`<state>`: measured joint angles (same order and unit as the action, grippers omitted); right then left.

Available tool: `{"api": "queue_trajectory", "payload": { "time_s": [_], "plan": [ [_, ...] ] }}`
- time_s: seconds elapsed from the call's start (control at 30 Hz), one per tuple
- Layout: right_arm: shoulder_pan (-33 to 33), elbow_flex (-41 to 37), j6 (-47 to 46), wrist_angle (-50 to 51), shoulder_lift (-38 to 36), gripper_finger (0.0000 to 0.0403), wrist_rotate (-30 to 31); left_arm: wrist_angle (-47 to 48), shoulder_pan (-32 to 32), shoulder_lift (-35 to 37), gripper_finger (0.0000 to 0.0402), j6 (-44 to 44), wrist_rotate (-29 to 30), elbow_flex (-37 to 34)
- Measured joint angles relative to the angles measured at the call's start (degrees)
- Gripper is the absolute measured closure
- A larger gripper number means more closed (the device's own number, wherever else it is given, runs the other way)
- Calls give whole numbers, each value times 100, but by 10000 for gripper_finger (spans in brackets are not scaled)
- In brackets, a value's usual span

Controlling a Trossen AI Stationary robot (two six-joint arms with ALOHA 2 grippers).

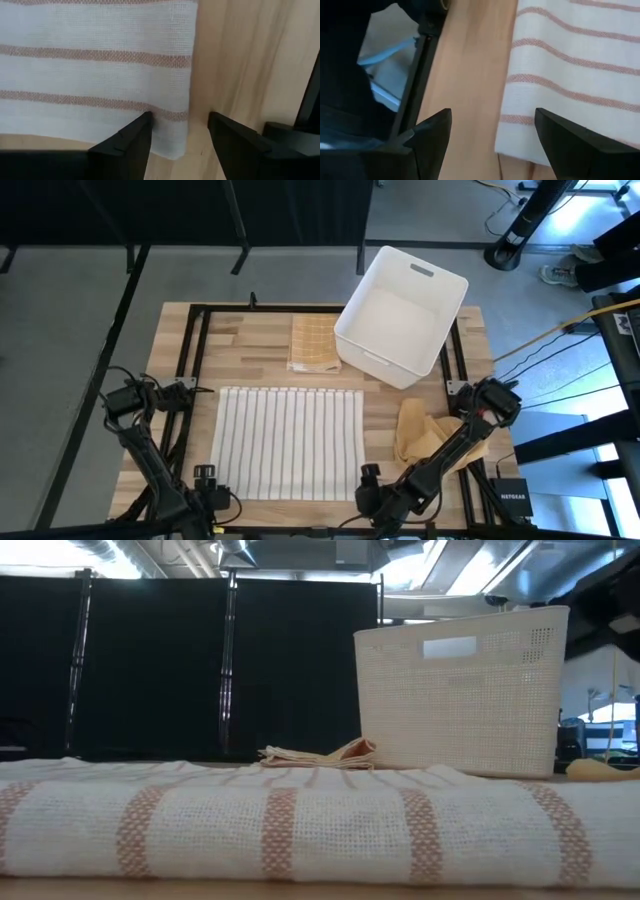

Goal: Fold towel
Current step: Fold the white towel

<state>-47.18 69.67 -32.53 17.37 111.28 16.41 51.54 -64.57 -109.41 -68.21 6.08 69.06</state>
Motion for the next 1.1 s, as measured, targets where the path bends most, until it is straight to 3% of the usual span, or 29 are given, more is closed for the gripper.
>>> {"api": "queue_trajectory", "payload": {
  "time_s": [0.23,0.4,0.67,0.93,1.1],
  "plan": [
    [196,0,96,-94,246,117,158,-10,1,-3,230,114,25,-37],
    [425,2,95,-94,381,148,-114,-13,1,-8,245,271,46,-40],
    [404,35,123,75,457,232,-238,113,12,-21,290,327,358,-65],
    [368,91,79,506,438,388,-262,137,69,12,391,308,408,-93],
    [104,619,-67,1453,448,384,-100,38,52,66,392,146,399,261]
  ]
}}
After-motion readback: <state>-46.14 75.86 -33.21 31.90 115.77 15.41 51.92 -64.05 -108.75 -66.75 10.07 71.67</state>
